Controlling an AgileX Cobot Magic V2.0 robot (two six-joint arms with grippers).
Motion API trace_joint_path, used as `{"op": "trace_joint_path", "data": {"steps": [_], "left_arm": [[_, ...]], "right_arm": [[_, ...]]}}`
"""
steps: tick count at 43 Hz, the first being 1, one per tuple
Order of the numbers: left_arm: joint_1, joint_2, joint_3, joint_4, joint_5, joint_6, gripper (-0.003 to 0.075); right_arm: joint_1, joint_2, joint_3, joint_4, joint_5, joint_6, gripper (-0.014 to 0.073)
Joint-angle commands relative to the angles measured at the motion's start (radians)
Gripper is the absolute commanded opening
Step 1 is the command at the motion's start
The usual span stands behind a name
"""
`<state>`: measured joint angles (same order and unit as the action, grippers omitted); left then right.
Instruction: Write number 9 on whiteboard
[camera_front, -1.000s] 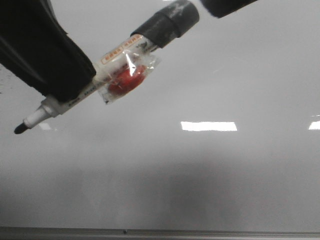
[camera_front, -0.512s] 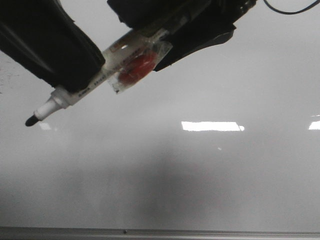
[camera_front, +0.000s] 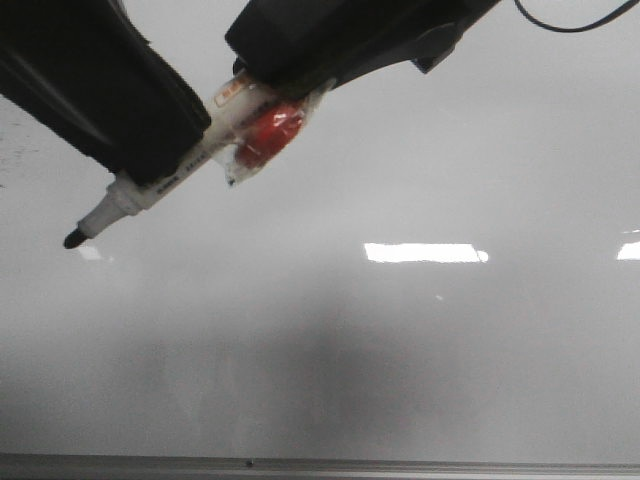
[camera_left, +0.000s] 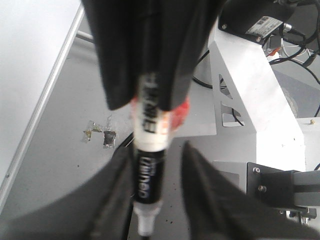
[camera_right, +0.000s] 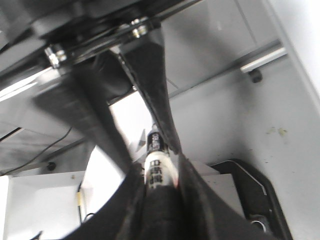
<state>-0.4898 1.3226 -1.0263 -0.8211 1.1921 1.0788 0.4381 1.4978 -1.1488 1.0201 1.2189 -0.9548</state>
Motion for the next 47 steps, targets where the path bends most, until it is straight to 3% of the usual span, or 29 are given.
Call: {"op": "trace_joint_path", "data": {"steps": [1,5,10,18,27,34,47], "left_arm": [[-0.007,-0.029,-0.032,-0.07,-0.047,-0.008,0.0536],[-0.007,-0.031,-0.032,-0.05,-0.098,-0.008,0.0642],[0.013,-0.069,-0.019,-0.013,-0.189,-0.01,0.0583],[0.102,-0.219,0.13,-0.048,-0.278,-0.011,0.0305],[0.144,-0.365,0.297,-0.095,-0.358,-0.008,-0.0008],[0.144,-0.397,0.32,-0.112,-0.366,-0.008,-0.0019],[0.144,-0.397,0.32,-0.121,-0.369,-0.008,-0.0019]], "right_arm": [[-0.009,-0.03,-0.031,0.041,0.111,-0.011,-0.007],[-0.022,-0.032,-0.03,0.005,0.11,-0.008,-0.0069],[-0.073,-0.033,-0.002,-0.048,0.041,0.015,-0.0069],[-0.125,-0.033,0.053,-0.026,-0.201,-0.006,-0.0069],[-0.127,-0.033,0.052,0.118,-0.459,-0.066,-0.0069],[-0.163,-0.033,0.05,0.126,-0.638,-0.066,-0.0069],[-0.298,-0.03,0.046,0.187,-0.635,-0.108,-0.0069]]}}
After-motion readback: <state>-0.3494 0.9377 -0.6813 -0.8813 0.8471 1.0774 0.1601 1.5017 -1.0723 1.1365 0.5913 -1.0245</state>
